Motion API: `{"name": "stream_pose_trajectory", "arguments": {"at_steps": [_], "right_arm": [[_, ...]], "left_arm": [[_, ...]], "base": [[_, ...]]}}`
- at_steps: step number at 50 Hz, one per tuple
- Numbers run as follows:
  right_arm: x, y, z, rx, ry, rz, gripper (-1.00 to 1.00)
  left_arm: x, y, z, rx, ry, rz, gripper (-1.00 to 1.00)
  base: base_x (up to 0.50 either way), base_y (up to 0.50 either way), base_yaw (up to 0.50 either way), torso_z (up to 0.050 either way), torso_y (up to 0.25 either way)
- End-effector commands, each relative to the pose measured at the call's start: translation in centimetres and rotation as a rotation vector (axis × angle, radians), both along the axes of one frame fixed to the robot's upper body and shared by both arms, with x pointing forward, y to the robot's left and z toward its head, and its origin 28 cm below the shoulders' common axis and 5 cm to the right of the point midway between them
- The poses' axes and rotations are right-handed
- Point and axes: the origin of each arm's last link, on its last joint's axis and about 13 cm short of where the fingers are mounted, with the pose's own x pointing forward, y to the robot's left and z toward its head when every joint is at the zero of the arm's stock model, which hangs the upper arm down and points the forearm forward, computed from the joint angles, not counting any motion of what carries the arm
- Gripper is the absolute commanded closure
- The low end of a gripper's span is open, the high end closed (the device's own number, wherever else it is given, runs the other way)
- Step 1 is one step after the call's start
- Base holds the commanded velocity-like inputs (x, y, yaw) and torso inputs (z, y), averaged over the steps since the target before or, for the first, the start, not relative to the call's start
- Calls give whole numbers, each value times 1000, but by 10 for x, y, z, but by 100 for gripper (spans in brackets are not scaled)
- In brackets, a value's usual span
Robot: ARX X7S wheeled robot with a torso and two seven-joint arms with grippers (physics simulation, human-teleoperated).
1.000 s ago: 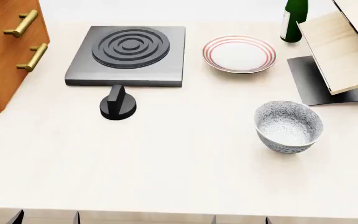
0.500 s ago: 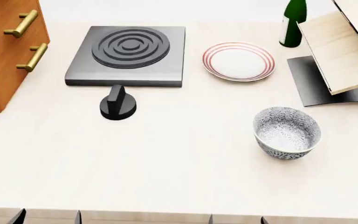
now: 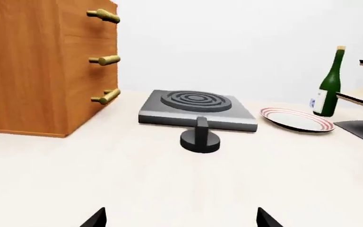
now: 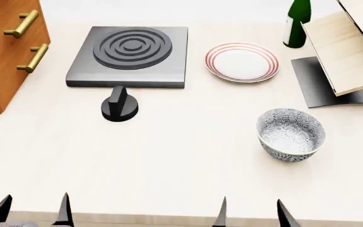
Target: Put the bowl on the stove.
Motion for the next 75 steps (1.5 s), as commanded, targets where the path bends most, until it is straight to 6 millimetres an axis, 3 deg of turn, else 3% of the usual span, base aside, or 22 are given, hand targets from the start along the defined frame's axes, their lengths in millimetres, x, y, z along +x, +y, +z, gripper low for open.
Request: {"name": "stream_pose_trajectory", "arguments": {"at_steps": [1, 3, 6, 8, 13, 18, 23, 28, 33, 40, 75], "right_arm": [[-4, -35, 87, -27, -167, 2, -100], [-14, -54, 109, -15, -202, -24, -100], [-28, -72, 131, -5, -244, -56, -100], [-43, -92, 145, 4, -264, -105, -100], [-75, -129, 164, 33, -292, -240, -100], [-95, -152, 173, 23, -307, -314, -100], [-120, -174, 175, 31, -328, -407, -100], [-134, -184, 174, 49, -355, -429, -100], [-140, -187, 169, 53, -371, -424, -100], [-138, -185, 166, 42, -365, -394, -100], [-125, -172, 157, 21, -325, -304, -100]], "left_arm": [[7, 26, 89, -128, -264, 32, -100], [4, 37, 118, -150, -376, 39, -100], [-3, 46, 145, -188, -481, 33, -100], [-17, 53, 170, -254, -615, 3, -100], [-56, 62, 209, -321, -828, -169, -100], [-82, 67, 230, -311, -936, -323, -100], [-103, 74, 226, -350, -996, -469, -100], [-110, 77, 232, -473, -1017, -532, -100], [-111, 78, 234, -467, -1023, -542, -100], [-110, 80, 234, -462, -1038, -532, -100], [-113, 79, 234, -447, -1045, -529, -100]], "base": [[0, 0, 0, 0, 0], [0, 0, 0, 0, 0], [0, 0, 0, 0, 0], [0, 0, 0, 0, 0], [0, 0, 0, 0, 0], [0, 0, 0, 0, 0], [0, 0, 0, 0, 0], [0, 0, 0, 0, 0], [0, 0, 0, 0, 0], [0, 21, 0, 0, 0], [0, 500, 0, 0, 0]]}}
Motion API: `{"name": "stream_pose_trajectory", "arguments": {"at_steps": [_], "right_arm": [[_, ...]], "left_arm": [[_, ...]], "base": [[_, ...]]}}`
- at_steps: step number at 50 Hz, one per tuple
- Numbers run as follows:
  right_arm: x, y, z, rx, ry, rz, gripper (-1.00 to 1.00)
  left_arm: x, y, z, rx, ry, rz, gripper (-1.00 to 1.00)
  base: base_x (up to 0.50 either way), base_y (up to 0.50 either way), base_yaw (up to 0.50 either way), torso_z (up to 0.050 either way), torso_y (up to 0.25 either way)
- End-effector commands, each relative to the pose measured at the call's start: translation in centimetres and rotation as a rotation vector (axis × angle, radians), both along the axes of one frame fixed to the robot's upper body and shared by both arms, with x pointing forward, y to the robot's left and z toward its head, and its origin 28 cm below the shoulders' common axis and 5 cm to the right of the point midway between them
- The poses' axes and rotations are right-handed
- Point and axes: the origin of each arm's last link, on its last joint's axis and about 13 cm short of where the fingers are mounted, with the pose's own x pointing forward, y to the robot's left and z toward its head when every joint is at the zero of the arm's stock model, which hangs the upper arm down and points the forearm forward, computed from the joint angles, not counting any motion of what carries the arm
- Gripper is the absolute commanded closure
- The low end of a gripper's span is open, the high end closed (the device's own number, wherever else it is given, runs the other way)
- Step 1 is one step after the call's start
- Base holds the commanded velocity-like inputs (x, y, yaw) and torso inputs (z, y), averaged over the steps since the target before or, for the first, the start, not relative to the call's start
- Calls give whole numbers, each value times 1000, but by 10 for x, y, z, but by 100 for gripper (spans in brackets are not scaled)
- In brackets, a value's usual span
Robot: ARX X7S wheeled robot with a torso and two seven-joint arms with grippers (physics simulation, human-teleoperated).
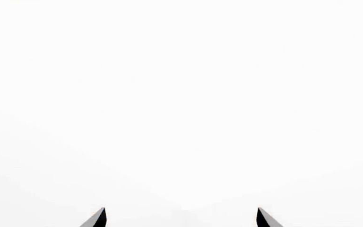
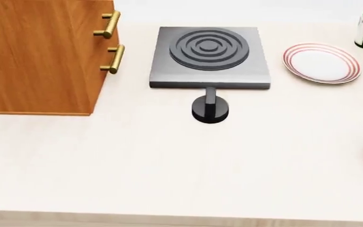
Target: Put the bowl on the stove.
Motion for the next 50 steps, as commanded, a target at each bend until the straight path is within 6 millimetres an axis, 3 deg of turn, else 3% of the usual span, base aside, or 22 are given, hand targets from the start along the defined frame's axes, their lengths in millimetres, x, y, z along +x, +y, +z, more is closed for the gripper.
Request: {"name": "stream_pose_trajectory", "arguments": {"at_steps": [1, 21, 50], "right_arm": [[-3, -1, -3, -6, -2, -36, -100], [-2, -2, -6, 10, 0, -42, -100], [-1, -1, -9, 17, 11, -38, -100]], "left_arm": [[-3, 1, 0, -7, -34, 24, -100], [-2, 1, -1, -3, -35, 18, -100], [-2, 0, -5, 23, -36, 1, -100]], "base": [[0, 500, 0, 0, 0], [28, 50, 0, 0, 0], [498, -11, 0, 0, 0]]}}
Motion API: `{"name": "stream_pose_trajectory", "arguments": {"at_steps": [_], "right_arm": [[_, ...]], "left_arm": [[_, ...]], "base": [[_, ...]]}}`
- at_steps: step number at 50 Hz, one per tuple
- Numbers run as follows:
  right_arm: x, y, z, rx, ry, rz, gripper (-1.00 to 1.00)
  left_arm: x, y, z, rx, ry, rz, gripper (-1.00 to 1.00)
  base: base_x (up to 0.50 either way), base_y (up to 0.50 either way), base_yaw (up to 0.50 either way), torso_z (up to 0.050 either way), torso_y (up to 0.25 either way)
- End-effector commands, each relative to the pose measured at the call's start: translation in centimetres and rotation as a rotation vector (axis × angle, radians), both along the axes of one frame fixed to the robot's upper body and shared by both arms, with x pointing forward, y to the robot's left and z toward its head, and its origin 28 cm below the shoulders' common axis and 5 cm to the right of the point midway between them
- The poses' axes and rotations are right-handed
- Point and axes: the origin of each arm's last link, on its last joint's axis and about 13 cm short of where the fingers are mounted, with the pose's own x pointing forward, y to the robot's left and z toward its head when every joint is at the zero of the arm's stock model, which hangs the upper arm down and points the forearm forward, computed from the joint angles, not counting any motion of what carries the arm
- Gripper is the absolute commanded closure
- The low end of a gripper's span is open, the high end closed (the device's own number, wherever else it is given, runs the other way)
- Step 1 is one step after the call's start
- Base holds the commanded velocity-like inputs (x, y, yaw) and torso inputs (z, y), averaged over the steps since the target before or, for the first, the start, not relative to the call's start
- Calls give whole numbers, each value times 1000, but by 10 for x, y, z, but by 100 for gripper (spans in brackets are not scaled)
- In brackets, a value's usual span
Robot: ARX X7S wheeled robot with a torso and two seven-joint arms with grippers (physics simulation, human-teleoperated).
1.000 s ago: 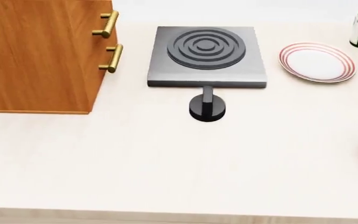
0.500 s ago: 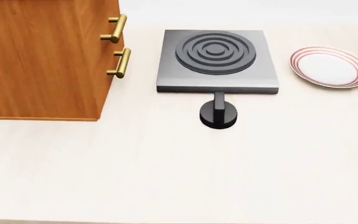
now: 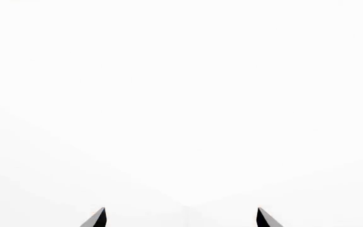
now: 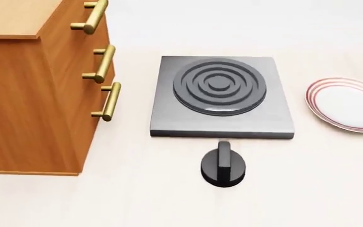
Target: Put the bowl on the stove.
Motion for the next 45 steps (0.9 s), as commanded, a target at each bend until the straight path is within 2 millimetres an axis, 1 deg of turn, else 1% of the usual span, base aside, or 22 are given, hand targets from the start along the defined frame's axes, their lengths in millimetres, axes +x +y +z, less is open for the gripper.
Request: {"name": "stream_pose_trajectory", "arguments": {"at_steps": [1, 39, 41, 45], "right_arm": [[-3, -2, -4, -2, 2, -42, -100], [-2, 1, -3, -30, 1, -17, -100], [-1, 0, 1, -36, 7, -15, -100], [-2, -3, 11, -94, 33, 12, -100]], "left_arm": [[-1, 2, -3, 3, -27, 21, -100], [-3, 2, -4, 7, -34, 15, -100], [-3, 2, -4, 7, -36, 17, -100], [-3, 2, -5, 7, -35, 15, -100]], "base": [[500, -12, 0, 0, 0], [500, -7, 0, 0, 1], [500, 0, 0, 0, 0], [32, 0, 0, 0, 0]]}}
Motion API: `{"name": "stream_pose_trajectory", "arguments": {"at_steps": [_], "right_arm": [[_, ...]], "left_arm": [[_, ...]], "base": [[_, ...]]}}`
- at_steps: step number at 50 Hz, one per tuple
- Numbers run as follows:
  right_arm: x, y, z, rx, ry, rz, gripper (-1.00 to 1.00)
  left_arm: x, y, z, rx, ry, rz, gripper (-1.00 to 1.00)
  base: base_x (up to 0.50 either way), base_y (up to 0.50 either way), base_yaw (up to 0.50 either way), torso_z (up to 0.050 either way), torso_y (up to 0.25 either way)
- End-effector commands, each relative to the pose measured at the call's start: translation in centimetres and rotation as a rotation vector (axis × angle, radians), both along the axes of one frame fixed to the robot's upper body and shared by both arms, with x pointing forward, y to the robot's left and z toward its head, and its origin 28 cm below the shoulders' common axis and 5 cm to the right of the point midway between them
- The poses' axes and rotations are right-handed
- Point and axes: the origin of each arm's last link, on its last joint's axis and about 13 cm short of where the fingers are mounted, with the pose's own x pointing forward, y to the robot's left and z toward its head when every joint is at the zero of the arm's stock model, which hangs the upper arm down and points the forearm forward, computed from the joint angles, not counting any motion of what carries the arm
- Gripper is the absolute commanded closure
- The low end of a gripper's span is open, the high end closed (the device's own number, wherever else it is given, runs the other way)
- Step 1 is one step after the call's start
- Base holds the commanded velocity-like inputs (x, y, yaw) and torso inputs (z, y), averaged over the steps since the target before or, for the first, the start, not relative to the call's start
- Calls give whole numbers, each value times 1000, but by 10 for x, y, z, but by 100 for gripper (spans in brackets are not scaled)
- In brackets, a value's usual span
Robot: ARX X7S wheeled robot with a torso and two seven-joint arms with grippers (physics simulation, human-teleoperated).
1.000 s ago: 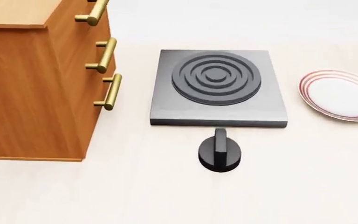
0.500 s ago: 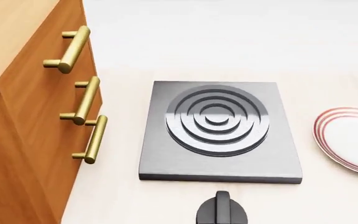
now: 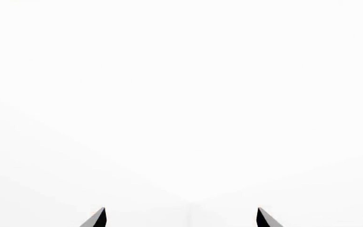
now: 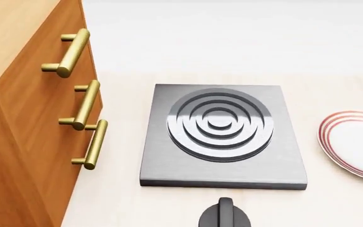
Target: Put the bowl on the stove.
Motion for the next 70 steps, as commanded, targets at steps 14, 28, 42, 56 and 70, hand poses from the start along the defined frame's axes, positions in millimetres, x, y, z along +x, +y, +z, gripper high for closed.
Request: {"name": "stream_pose_trajectory", "arguments": {"at_steps": [14, 28, 42, 56, 70], "right_arm": [[-27, -50, 18, -96, 315, 69, -100], [-43, -61, -4, -59, 525, 148, -100], [-50, -61, -27, -30, 652, 168, -100], [-61, -65, -42, 8, 721, 120, -100], [-52, -68, -44, 6, 720, 90, -100]], "left_arm": [[1, 1, -4, 0, -22, 12, -100], [1, 1, -5, 3, -19, 15, -100], [1, 2, -6, 6, -15, 16, -100], [1, 2, -7, 7, -13, 16, -100], [2, 2, -7, 5, -12, 14, -100]], "base": [[0, 0, 0, 0, 0], [0, 0, 0, 0, 0], [0, 0, 0, 0, 0], [0, 0, 0, 0, 0], [0, 0, 0, 0, 0]]}}
